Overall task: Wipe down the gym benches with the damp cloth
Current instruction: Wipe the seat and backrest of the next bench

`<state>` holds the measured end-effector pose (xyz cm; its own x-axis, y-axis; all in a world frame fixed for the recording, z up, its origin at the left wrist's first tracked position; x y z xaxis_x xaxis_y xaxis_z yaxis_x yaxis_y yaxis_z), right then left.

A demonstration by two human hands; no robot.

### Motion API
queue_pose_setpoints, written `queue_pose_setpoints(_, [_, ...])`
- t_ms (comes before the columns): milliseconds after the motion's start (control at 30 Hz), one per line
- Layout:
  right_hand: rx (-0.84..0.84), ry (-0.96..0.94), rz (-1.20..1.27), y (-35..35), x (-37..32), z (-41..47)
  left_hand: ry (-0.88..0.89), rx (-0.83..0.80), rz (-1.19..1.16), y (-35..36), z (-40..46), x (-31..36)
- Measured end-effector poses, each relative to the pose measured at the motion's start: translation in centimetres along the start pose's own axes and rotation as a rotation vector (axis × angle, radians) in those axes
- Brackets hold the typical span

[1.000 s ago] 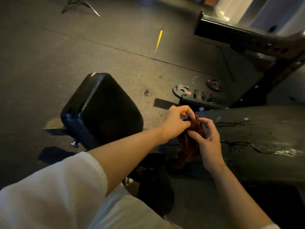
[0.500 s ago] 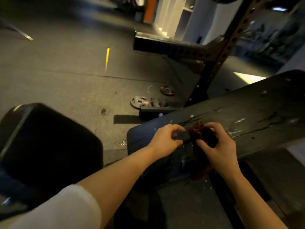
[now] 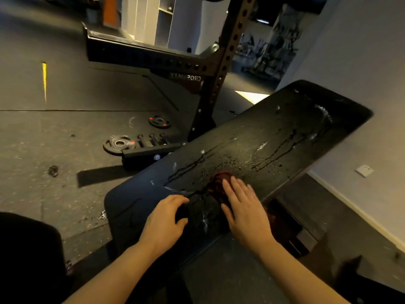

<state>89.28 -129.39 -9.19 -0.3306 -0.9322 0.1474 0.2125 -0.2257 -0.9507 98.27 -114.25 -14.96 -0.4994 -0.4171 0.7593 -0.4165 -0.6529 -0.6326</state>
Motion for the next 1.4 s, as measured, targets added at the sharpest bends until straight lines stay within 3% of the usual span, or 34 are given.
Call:
queue_pose_setpoints(133, [-0.078, -0.296, -0.064, 2.1, -5.1, -1.8, 0.01, 0.129, 0.04, -0.3, -2.2, -1.7])
queue_pose_setpoints(267, [-0.002, -0.216, 0.026, -0.5, -2.7, 1.4, -0.003, 0.263, 0.065, -0.9, -4.9, -4.1])
queue_pose_setpoints(367, [-0.031, -0.272, 0.126, 1.3, -6.0, 0.6, -0.073, 0.315, 0.08, -0.9, -7.4, -6.2])
queue_pose_setpoints(500, [-0.065, -0.375, 0.112, 4.4, -11.9, -3.4, -0.178, 0.331, 0.095, -0.7, -10.0, -8.6])
queue_pose_setpoints(633, [-0.115, -0.592, 0.025, 4.5, -14.3, -5.6, -0.288, 0.24, 0.104, 0.0, -12.0, -10.6])
queue_pose_setpoints(767, [0.021, -0.258, 0.052, 1.6, -7.5, -2.6, -0.365, 0.202, 0.031, -0.2, -13.4, -12.3])
queue_pose_setpoints(833, [0.038, -0.16, 0.08, 1.7, -7.2, -3.1, -0.391, 0.204, -0.021, -0.2, -13.8, -12.8])
queue_pose_setpoints(933, [0.003, -0.21, 0.132, 3.5, -11.8, -4.9, -0.395, 0.202, -0.057, 0.0, -14.0, -12.8])
queue_pose_setpoints(1100, [-0.107, -0.487, 0.119, 5.1, -17.5, -7.2, -0.361, 0.166, -0.037, 0.2, -14.0, -13.0])
queue_pose_setpoints(1167, [-0.061, -0.399, 0.129, 4.0, -14.3, -5.4, -0.348, 0.151, -0.02, 0.2, -14.1, -13.0])
queue_pose_setpoints(1300, [0.083, -0.038, 0.083, 0.9, -5.4, -1.6, -0.283, 0.164, -0.005, 0.2, -13.8, -12.0])
queue_pose_setpoints(1400, [0.059, -0.064, 0.036, 2.0, -8.5, -2.6, -0.273, 0.169, -0.026, 0.4, -13.4, -11.5])
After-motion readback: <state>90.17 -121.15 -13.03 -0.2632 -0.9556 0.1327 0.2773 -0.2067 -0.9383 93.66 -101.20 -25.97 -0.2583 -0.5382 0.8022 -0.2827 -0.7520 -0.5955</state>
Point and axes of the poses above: each hand's wrist, its own z-axis towards the middle knuckle, its own y-axis out of the palm, x = y × z, the point moved 10 cm from there along z, towards the middle knuckle, and after that the axes turned 1 degree about y, right-handed, at the moved point
